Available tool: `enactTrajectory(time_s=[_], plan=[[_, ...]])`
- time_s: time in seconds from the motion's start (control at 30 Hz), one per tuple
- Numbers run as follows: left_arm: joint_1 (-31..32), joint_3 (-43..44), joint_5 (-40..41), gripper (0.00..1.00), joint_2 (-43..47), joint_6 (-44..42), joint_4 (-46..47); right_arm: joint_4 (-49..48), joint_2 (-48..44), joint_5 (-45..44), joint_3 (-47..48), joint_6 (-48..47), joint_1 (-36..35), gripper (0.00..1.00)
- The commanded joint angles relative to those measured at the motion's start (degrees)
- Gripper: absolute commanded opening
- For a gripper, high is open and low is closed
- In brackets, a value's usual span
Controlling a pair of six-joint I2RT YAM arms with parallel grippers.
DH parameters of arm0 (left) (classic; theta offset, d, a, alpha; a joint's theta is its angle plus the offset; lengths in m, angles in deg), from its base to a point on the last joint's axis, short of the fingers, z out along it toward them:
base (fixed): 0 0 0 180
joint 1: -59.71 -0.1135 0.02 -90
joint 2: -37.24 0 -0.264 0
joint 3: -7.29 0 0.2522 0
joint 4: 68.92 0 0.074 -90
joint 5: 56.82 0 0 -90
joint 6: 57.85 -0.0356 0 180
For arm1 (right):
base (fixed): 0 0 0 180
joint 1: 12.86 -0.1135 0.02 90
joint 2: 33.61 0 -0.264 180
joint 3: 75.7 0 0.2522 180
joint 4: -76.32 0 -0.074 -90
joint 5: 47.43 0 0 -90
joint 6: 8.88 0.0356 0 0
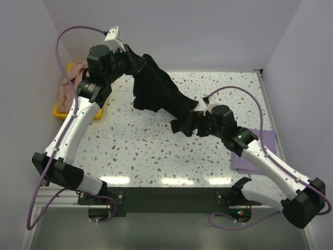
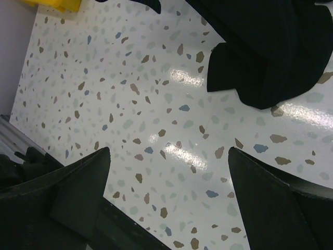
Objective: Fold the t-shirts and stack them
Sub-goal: Move the tshirt to the center of the board
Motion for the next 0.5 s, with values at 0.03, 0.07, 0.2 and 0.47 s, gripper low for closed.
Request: enactTrajectory(time_s=[0.03,0.07,0.2,0.47], plan=[[-1.0,8.7,3.3,0.0,5.5,-4.9,-0.4,-3.8,0.9,1.7,0.2,0.9,0.1,0.98],[-2.3,10.0,3.6,0.01,6.1,-5.4,-1.2,-3.7,1.0,1.8,0.5,1.0,0.0,0.98],[-8.1,17.8,3.1,0.02,6.0,-6.4,-1.8,-3.4,0.8,1.3,1.2,0.7,0.0,0.98],[-9.1,28.2,-13.5,0.03,-7.2,-1.9,2.5,-0.2,0.0,-2.6,1.8,0.3,0.1,0.99]])
